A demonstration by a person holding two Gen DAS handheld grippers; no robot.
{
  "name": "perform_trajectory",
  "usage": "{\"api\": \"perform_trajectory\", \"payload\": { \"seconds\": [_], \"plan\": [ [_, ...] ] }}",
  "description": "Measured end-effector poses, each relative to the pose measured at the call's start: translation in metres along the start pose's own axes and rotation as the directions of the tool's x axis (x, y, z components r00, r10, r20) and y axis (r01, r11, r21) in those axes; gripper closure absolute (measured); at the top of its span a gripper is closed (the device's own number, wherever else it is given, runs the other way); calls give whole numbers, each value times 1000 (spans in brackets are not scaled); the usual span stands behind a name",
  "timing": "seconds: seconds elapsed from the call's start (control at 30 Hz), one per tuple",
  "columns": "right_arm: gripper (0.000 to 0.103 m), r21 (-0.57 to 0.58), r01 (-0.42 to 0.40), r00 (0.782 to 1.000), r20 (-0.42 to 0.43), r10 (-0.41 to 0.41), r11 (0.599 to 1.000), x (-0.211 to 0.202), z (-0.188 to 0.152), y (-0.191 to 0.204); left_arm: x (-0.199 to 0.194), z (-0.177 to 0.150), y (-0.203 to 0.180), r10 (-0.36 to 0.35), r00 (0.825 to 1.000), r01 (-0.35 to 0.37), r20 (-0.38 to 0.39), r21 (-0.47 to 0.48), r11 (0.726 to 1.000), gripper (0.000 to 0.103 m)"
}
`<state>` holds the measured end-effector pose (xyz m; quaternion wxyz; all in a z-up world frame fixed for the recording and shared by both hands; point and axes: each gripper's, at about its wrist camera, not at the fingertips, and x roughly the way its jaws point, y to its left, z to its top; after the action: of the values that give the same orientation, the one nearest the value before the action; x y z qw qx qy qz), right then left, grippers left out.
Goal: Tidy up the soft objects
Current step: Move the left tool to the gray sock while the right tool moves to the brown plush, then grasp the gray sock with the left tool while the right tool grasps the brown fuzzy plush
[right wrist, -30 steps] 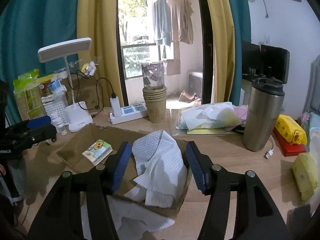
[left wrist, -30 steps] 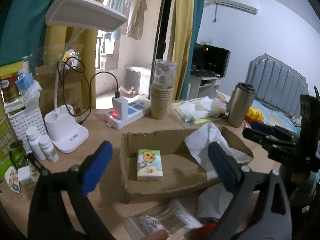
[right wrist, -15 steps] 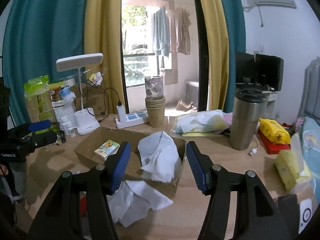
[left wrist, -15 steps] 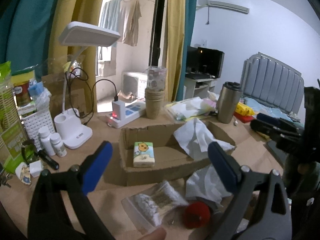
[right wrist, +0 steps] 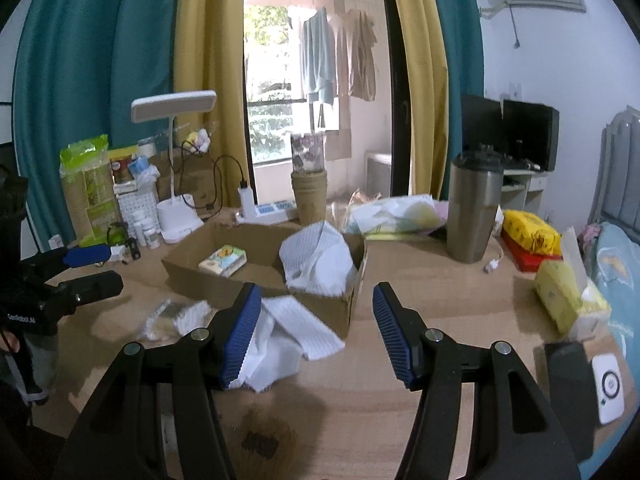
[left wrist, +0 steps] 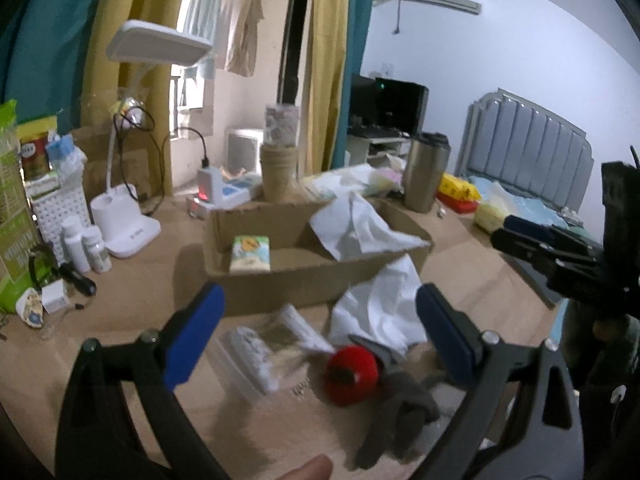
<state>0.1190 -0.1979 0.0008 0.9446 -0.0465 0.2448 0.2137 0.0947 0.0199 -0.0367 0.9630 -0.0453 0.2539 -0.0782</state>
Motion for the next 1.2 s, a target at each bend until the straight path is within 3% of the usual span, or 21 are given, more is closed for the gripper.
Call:
{"api": "perform_trajectory", "payload": {
  "seconds": [0.47,1.2],
  "plan": [
    [41,6,-18,997,-73,19,1000,5,-27,7,10,-36,-16,-49,995,47,-92,-15,999,6],
    [41,12,-108,976,-189,108,994,16,-62,31,16,-55,-33,-129,977,126,-171,-27,992,6]
  ]
}}
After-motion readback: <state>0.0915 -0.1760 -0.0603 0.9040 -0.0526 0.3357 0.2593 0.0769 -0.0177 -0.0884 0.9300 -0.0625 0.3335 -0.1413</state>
